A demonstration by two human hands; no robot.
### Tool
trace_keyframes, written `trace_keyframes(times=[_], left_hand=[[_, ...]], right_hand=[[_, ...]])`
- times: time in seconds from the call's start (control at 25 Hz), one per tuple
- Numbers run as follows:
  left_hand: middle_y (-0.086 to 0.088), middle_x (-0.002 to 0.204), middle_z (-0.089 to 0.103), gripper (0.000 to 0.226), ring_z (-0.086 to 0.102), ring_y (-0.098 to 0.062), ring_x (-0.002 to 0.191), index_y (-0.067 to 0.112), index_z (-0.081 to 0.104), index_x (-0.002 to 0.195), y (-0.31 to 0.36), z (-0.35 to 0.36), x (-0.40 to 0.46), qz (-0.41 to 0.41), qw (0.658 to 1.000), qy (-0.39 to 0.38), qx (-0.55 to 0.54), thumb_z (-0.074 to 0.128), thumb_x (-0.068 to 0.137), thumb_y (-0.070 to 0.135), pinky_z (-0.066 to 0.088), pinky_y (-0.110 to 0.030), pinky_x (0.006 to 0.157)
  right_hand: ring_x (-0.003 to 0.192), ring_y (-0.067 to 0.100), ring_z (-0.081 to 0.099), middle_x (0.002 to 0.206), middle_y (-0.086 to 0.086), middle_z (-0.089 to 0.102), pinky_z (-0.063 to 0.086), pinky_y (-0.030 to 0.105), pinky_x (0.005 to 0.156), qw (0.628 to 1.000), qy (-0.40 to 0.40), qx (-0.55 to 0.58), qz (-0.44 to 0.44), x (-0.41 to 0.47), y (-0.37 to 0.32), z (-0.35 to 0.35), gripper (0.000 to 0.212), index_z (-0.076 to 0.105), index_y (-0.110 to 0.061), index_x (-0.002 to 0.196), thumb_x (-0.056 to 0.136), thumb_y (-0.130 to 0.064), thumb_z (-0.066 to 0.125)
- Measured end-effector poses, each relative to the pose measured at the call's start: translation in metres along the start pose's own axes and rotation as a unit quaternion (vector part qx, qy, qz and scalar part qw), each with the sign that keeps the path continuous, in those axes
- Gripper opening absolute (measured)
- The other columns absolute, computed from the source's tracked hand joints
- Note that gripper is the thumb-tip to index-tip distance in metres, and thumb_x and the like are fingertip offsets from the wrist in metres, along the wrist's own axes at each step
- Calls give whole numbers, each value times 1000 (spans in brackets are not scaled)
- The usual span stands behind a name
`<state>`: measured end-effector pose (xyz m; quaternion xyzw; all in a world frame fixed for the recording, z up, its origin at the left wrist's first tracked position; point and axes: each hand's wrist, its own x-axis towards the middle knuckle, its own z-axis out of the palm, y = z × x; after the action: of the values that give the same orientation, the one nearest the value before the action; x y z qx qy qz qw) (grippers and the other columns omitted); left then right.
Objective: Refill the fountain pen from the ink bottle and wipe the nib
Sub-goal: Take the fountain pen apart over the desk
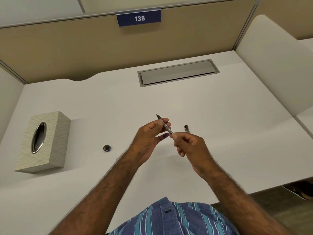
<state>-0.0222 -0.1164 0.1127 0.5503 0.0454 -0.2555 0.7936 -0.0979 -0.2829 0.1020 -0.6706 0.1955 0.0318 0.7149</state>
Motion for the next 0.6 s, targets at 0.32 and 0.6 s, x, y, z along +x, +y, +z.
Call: trace_keyframes(times=[0.32, 0.6], left_hand=[[-11, 107, 78, 22, 73, -23, 105, 7, 76, 111, 3, 2, 0, 26, 1000, 9, -9, 61, 103, 21, 58, -40, 99], [-12, 107, 78, 22, 73, -24, 105, 8, 76, 111, 2, 1, 1, 31, 999, 17, -1, 60, 104, 21, 57, -42, 101]], right_hand=[[72, 22, 66, 86, 5, 76, 53, 32, 60, 999, -19, 49, -12, 0, -3, 2, 14, 78, -16, 111, 98, -21, 76], [69, 20, 68, 82, 1, 76, 54, 29, 56, 998, 2, 66, -22, 0, -4, 2, 15, 78, -12, 110, 95, -8, 78]])
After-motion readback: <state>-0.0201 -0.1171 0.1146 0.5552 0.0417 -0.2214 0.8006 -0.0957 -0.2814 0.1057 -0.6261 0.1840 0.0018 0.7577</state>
